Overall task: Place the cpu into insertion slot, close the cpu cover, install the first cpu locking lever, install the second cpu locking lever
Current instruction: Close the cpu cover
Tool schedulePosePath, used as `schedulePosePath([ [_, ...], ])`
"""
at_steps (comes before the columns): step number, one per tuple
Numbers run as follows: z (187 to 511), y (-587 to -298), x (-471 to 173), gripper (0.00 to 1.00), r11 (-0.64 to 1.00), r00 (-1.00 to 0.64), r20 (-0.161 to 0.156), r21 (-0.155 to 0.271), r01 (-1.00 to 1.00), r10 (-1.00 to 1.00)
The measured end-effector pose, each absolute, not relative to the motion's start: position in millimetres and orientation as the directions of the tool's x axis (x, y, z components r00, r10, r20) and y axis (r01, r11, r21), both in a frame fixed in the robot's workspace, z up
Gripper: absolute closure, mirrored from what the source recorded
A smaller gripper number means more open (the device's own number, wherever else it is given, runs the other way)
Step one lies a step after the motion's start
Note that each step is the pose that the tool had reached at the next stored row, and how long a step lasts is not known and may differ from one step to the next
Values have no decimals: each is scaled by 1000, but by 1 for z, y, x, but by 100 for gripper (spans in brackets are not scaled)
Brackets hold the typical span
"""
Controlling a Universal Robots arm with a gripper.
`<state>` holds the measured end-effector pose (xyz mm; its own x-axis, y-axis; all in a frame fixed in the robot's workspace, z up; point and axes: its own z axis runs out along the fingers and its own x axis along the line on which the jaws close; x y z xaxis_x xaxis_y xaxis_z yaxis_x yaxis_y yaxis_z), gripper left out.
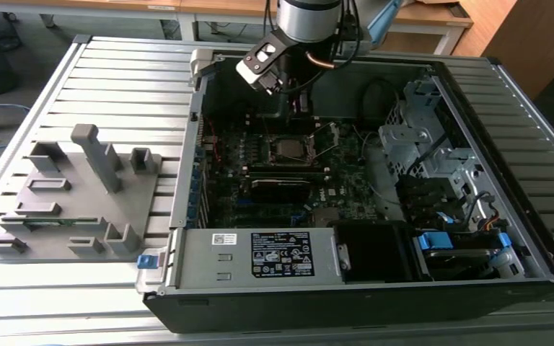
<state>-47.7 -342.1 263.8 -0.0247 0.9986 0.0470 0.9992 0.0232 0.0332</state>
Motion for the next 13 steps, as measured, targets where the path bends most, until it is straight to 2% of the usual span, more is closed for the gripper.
schedulePosePath([
  [13, 264, -342, -39, 89, 23, -25, 47, 35, 999, 999],
])
